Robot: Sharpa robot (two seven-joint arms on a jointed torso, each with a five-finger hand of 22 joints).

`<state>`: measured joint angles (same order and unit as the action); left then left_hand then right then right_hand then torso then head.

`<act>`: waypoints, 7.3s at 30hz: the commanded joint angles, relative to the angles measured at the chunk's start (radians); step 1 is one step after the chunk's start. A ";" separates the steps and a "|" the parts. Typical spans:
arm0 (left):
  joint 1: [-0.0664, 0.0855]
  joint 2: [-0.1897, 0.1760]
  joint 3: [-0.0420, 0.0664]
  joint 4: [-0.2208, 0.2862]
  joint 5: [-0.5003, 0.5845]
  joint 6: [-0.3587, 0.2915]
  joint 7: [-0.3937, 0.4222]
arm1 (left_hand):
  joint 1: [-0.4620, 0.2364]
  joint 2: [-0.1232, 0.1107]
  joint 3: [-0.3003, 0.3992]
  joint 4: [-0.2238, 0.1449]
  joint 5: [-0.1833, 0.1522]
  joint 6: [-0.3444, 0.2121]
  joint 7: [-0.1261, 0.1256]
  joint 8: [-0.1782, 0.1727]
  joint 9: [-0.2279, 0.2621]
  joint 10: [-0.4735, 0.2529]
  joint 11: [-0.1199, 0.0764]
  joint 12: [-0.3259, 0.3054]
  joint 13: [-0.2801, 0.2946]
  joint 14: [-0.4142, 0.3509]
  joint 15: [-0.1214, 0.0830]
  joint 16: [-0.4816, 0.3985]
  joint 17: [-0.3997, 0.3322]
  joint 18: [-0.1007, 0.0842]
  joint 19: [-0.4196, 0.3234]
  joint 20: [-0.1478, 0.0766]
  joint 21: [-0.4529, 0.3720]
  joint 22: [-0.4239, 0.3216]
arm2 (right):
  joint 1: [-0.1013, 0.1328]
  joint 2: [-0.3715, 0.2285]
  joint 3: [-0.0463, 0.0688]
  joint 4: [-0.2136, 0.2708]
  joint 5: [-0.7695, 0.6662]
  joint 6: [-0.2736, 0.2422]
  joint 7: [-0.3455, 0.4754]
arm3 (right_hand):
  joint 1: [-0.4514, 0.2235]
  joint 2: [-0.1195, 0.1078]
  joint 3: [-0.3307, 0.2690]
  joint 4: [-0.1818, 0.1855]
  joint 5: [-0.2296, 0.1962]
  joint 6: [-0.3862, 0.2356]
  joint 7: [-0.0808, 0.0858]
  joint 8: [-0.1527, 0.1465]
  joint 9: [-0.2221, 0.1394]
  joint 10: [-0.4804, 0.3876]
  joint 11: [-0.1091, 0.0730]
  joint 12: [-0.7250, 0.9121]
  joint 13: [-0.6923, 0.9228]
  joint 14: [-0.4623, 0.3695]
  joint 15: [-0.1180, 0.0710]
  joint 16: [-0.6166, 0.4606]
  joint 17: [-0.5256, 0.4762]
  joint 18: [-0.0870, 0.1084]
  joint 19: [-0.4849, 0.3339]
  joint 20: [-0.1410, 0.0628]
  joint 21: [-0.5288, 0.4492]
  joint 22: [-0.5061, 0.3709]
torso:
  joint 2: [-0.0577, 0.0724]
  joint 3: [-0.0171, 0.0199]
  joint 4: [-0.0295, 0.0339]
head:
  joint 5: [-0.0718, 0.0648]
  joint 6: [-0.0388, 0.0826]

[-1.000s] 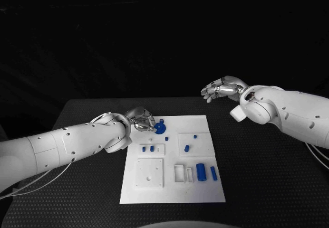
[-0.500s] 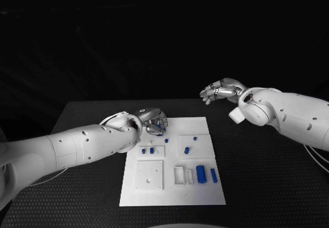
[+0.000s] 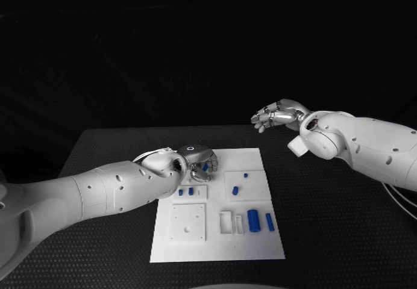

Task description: Assemble the parts on the task board

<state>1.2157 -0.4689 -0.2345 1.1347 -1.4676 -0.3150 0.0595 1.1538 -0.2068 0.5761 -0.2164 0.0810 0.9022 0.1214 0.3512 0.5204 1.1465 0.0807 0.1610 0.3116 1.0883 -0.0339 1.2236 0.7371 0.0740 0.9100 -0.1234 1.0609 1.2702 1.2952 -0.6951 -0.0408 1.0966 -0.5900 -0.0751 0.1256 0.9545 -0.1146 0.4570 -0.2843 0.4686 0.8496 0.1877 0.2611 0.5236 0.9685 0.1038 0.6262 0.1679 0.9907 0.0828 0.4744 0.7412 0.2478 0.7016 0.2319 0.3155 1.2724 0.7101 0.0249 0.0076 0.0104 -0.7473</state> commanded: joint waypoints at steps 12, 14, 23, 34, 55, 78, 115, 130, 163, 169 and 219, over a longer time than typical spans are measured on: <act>-0.019 0.024 0.001 -0.035 -0.030 0.041 0.016 | 0.005 0.004 0.005 0.021 0.008 -0.010 0.012 -0.020 -0.018 -0.033 0.018 -0.060 -0.044 0.011 0.020 0.020 -0.009 0.077 0.013 0.009 0.014 0.010 | 0.000 -0.001 0.000 0.008 0.000 0.002 0.011 | -0.007 0.003 0.003 0.005 0.005 0.007 -0.002 0.006 -0.002 0.009 -0.001 -0.004 -0.001 -0.003 0.004 -0.003 -0.001 0.014 -0.007 -0.002 0.005 0.001 | -0.001 -0.0013 0.0024 | -0.006 -0.005; -0.023 0.026 0.001 -0.041 -0.030 0.036 0.018 | 0.010 0.009 0.006 0.019 0.011 -0.008 0.013 -0.020 -0.020 -0.030 0.018 -0.064 -0.047 0.014 0.020 0.023 -0.010 0.079 0.014 0.009 0.016 0.011 | 0.000 -0.003 0.000 0.010 0.000 0.003 0.011 | -0.007 0.003 0.003 0.005 0.005 0.007 -0.002 0.006 -0.001 0.009 -0.001 -0.004 -0.001 -0.003 0.004 -0.003 -0.001 0.014 -0.007 -0.002 0.005 0.001 | -0.002 -0.0015 0.0018 | -0.006 -0.004; -0.028 0.032 0.001 -0.067 -0.030 0.041 0.016 | 0.032 0.034 0.016 0.011 0.017 -0.002 0.013 -0.019 -0.022 -0.022 0.018 -0.069 -0.054 0.019 0.019 0.027 -0.013 0.083 0.018 0.010 0.019 0.014 | 0.000 -0.003 0.000 0.010 0.000 0.004 0.011 | -0.007 0.003 0.003 0.005 0.005 0.007 -0.002 0.006 -0.001 0.009 -0.001 -0.004 -0.001 -0.003 0.004 -0.003 -0.001 0.014 -0.007 -0.002 0.005 0.001 | -0.002 -0.0004 0.0021 | -0.008 -0.006; -0.039 0.045 0.001 -0.090 -0.030 0.054 0.016 | 0.040 0.053 0.016 0.003 0.021 0.006 0.015 -0.018 -0.026 -0.005 0.017 -0.074 -0.063 0.024 0.019 0.032 -0.018 0.085 0.020 0.011 0.024 0.018 | 0.000 -0.001 0.000 0.009 0.000 0.005 0.012 | -0.007 0.003 0.003 0.005 0.005 0.007 -0.002 0.006 -0.001 0.009 -0.001 -0.003 -0.001 -0.003 0.004 -0.003 -0.001 0.014 -0.007 -0.002 0.005 0.001 | -0.002 -0.0006 0.0022 | -0.009 -0.007; -0.049 0.058 0.001 -0.109 -0.037 0.091 0.003 | 0.042 0.078 0.014 -0.003 0.022 0.031 0.014 -0.014 -0.033 0.061 0.000 -0.064 -0.068 0.045 0.002 0.048 -0.026 0.085 0.033 -0.001 0.033 0.023 | 0.000 0.001 0.000 0.009 0.000 0.007 0.012 | -0.007 0.004 0.003 0.005 0.005 0.008 -0.003 0.007 -0.001 0.010 -0.001 -0.003 -0.001 -0.003 0.004 -0.003 -0.001 0.014 -0.007 -0.002 0.006 0.001 | -0.002 0.0002 0.0024 | -0.010 -0.013; -0.049 0.058 0.001 -0.109 -0.070 0.093 -0.017 | 0.100 0.100 0.066 -0.037 0.004 0.100 -0.009 0.002 -0.038 0.149 -0.029 -0.054 -0.067 0.085 -0.027 0.060 -0.044 0.074 0.053 -0.022 0.025 0.015 | 0.000 0.003 0.000 0.007 0.000 0.008 0.013 | -0.008 0.004 0.003 0.005 0.005 0.008 -0.003 0.007 -0.001 0.011 -0.002 -0.003 -0.001 -0.003 0.004 -0.003 -0.001 0.014 -0.007 -0.002 0.006 0.002 | -0.002 -0.0002 0.0029 | -0.011 -0.015; -0.043 -0.044 0.092 0.027 0.090 -0.008 0.013 | 0.083 0.114 0.088 -0.023 0.014 0.145 -0.025 0.013 -0.035 0.194 -0.047 -0.051 -0.058 0.128 -0.044 0.056 -0.060 0.070 0.088 -0.042 0.024 0.006 | 0.000 -0.007 0.000 0.015 0.001 0.007 0.013 | -0.009 0.004 0.003 0.005 0.006 0.008 -0.003 0.007 -0.002 0.011 -0.002 -0.003 -0.001 -0.003 0.004 -0.003 -0.001 0.014 -0.007 -0.002 0.007 0.002 | -0.003 -0.0001 0.0061 | -0.003 -0.003; -0.034 -0.154 0.093 0.087 0.089 0.032 -0.001 | 0.083 0.114 0.088 -0.024 0.014 0.146 -0.025 0.012 -0.035 0.196 -0.047 -0.052 -0.058 0.130 -0.045 0.055 -0.061 0.070 0.089 -0.043 0.023 0.006 | 0.000 -0.014 0.000 0.011 0.000 0.006 0.012 | -0.009 0.004 0.003 0.005 0.006 0.009 -0.003 0.007 -0.002 0.011 -0.002 -0.003 -0.001 -0.003 0.004 -0.003 -0.001 0.014 -0.007 -0.003 0.007 0.002 | -0.002 -0.0015 0.0049 | 0.002 -0.008; -0.035 -0.174 0.059 0.043 0.066 0.092 -0.014 | 0.082 0.114 0.090 -0.023 0.011 0.146 -0.025 0.011 -0.034 0.197 -0.048 -0.054 -0.058 0.132 -0.045 0.053 -0.063 0.069 0.090 -0.044 0.022 0.005 | 0.000 -0.013 0.000 0.010 -0.001 0.006 0.013 | -0.008 0.004 0.004 0.004 0.006 0.009 -0.003 0.007 -0.002 0.011 -0.002 -0.004 -0.001 -0.003 0.004 -0.003 -0.001 0.014 -0.008 -0.003 0.007 0.002 | -0.002 0.0000 0.0010 | 0.012 -0.019; -0.035 -0.173 0.058 0.045 0.065 0.102 -0.013 | 0.082 0.114 0.090 -0.023 0.011 0.146 -0.025 0.011 -0.034 0.197 -0.048 -0.055 -0.058 0.132 -0.045 0.053 -0.063 0.068 0.089 -0.044 0.022 0.005 | 0.000 -0.013 0.000 0.010 -0.001 0.007 0.013 | -0.008 0.004 0.004 0.004 0.006 0.009 -0.003 0.007 -0.002 0.011 -0.002 -0.004 -0.001 -0.003 0.004 -0.003 -0.001 0.014 -0.008 -0.003 0.007 0.002 | -0.002 0.0005 0.0020 | 0.011 -0.020; -0.043 -0.129 0.029 0.011 0.035 0.129 -0.037 | 0.082 0.117 0.092 -0.025 0.010 0.146 -0.025 0.009 -0.034 0.199 -0.048 -0.058 -0.058 0.133 -0.045 0.052 -0.064 0.066 0.088 -0.046 0.020 0.006 | -0.001 -0.008 0.000 0.008 0.000 0.010 0.014 | -0.009 0.004 0.004 0.004 0.006 0.009 -0.003 0.008 -0.002 0.012 -0.002 -0.004 -0.001 -0.003 0.004 -0.002 -0.001 0.014 -0.008 -0.002 0.007 0.002 | -0.002 -0.0008 0.0015 | 0.004 -0.022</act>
<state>1.1799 -0.6028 -0.2016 1.1460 -1.4116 -0.2056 0.0387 1.2342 -0.0972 0.6614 -0.2417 0.0880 1.0414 0.0961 0.3633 0.4881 1.3399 0.0336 0.1044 0.2548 1.2151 -0.0815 1.2785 0.6739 0.0562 0.9974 -0.1456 1.0880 1.2771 1.2950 -0.7042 -0.0406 1.1046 -0.5900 -0.0746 0.1285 0.9546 -0.1146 0.4570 -0.2843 0.4686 0.8526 0.1846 0.2662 0.5230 0.9721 0.1003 0.6262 0.1682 0.9907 0.0828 0.4744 0.7415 0.2477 0.6979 0.2283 0.3194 1.2729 0.7086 0.0242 0.0090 0.0141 -0.7697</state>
